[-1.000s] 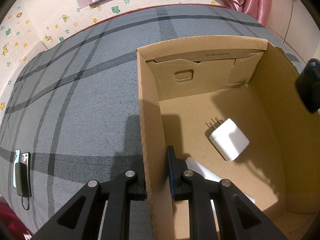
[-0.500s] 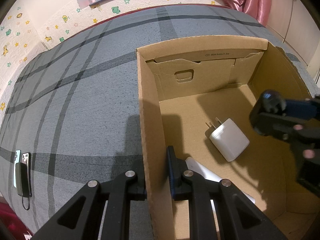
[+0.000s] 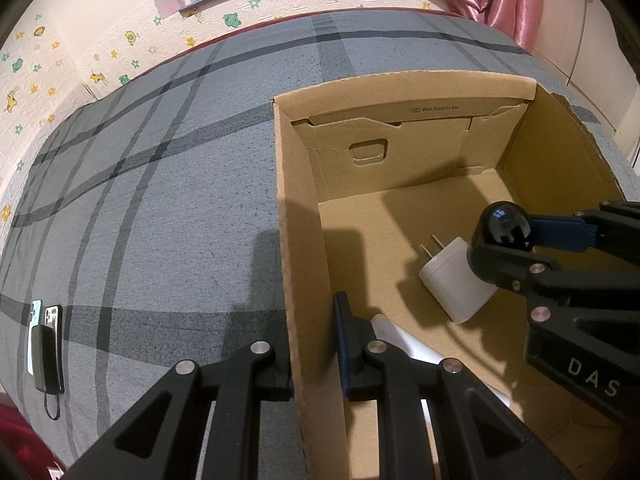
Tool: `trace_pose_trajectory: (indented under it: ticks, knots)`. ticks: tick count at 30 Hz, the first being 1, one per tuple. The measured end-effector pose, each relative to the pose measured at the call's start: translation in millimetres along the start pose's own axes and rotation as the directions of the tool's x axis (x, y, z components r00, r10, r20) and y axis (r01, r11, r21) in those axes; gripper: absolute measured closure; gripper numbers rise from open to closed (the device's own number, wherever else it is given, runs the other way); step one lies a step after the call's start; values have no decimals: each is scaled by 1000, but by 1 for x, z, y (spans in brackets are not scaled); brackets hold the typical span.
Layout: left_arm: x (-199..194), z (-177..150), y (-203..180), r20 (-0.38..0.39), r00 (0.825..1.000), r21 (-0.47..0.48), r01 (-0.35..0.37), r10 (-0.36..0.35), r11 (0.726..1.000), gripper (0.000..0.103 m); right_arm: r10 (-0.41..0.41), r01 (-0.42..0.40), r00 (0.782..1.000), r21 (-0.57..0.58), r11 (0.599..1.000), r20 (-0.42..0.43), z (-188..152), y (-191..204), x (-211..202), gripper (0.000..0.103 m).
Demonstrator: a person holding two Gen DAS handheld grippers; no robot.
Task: Organize rigid objects
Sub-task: 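Lower the tape roll into the box and open the right tool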
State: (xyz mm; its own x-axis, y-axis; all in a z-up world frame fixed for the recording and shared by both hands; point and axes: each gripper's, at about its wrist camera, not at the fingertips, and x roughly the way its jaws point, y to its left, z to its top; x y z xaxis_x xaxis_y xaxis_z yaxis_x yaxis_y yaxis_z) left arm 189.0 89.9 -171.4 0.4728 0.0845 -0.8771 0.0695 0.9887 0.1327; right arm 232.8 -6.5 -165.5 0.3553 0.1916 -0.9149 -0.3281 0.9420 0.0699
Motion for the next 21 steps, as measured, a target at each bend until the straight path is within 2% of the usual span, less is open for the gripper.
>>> trace_pose_trajectory:
  ticks: [7, 10, 15, 21]
  knots:
    - [-1, 0, -2, 1, 1000, 1, -3, 3, 1000, 87, 10, -10, 1000, 4, 1000, -4, -1, -2, 0, 60]
    - [-1, 0, -1, 1, 1000, 0, -2, 2, 1000, 87, 13, -13, 1000, 10, 1000, 12, 0, -2, -4, 50]
    - [-1, 0, -2, 0, 1000, 1, -5, 5, 1000, 87, 6, -6, 999, 11, 1000, 37, 1, -2, -13, 49]
    - [-2, 0, -3, 1, 1000, 3, -6, 6, 1000, 87, -3, 2, 998, 15, 1000, 70, 4, -3, -26, 35]
